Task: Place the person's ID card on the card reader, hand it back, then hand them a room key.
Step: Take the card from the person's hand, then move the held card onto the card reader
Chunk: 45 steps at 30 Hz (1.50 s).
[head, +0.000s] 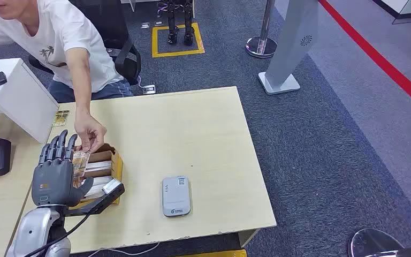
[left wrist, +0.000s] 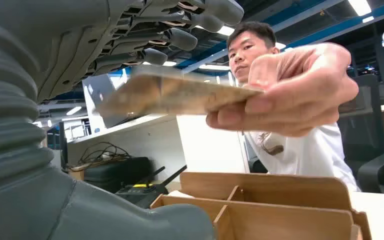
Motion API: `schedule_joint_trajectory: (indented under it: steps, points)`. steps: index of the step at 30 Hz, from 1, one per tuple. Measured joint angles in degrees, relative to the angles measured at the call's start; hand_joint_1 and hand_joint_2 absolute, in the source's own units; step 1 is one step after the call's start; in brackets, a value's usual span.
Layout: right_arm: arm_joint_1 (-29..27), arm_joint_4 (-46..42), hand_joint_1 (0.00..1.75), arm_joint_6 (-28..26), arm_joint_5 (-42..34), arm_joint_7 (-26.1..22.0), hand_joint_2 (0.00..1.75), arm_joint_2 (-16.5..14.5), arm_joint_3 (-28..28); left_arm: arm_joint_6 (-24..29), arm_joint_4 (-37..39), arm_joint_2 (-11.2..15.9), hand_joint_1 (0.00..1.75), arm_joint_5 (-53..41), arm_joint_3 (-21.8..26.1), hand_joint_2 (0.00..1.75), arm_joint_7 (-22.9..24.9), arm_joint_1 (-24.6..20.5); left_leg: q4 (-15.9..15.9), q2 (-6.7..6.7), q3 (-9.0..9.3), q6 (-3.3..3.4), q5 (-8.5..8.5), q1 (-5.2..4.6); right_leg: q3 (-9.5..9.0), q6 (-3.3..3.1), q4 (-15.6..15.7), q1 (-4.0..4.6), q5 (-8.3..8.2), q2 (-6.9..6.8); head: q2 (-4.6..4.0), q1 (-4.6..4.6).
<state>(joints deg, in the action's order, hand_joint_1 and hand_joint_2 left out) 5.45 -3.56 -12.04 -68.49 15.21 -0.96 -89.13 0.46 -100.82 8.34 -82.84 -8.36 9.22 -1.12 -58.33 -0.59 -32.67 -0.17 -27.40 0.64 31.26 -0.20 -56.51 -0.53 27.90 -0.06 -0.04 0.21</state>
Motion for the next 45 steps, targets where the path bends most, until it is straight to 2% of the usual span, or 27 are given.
schedule_joint_trajectory:
  steps: [1, 2, 3, 4, 45]
  points:
    - [0.0, 0.0, 0.0, 0.0, -0.01, 0.0, 1.75, 0.0, 0.0, -0.02, 0.11, 0.0, 0.86, 0.0, -0.05, 1.75, 0.0, -0.13, 0.0, 0.0, 0.0, 0.0, 0.0, 0.0, 0.0, 0.0, 0.0, 0.0, 0.0, 0.0, 0.0, 0.0]
    - [0.01, 0.0, 0.0, 0.0, -0.02, 0.0, 1.75, 0.01, 0.0, -0.07, 0.2, 0.01, 1.08, 0.0, -0.08, 1.75, 0.0, -0.24, 0.0, 0.0, 0.0, 0.0, 0.0, 0.0, 0.0, 0.0, 0.0, 0.0, 0.0, 0.0, 0.0, 0.01]
    - [0.02, 0.0, 0.0, 0.0, -0.04, 0.0, 1.75, 0.01, 0.0, -0.13, 0.39, 0.01, 1.52, 0.0, -0.14, 1.75, 0.0, -0.46, 0.0, 0.0, 0.0, 0.0, 0.0, 0.0, 0.0, 0.0, 0.0, 0.0, 0.0, 0.0, 0.0, 0.01]
    - [0.02, 0.0, 0.0, 0.0, -0.05, 0.0, 1.75, 0.02, 0.0, -0.18, 0.56, 0.01, 1.75, 0.0, -0.17, 1.75, 0.0, -0.64, 0.0, 0.0, 0.0, 0.0, 0.0, 0.0, 0.0, 0.0, 0.0, 0.0, 0.0, 0.0, 0.0, 0.01]
    - [0.06, 0.0, 0.0, 0.04, 0.79, -0.19, 1.75, 0.02, 0.0, 0.5, 1.96, -0.71, 1.75, -0.16, -1.67, 1.75, -1.19, -2.35, 0.0, 0.0, 0.0, 0.0, 0.0, 0.0, 0.01, 0.0, 0.0, 0.0, 0.0, 0.0, 0.0, 0.01]
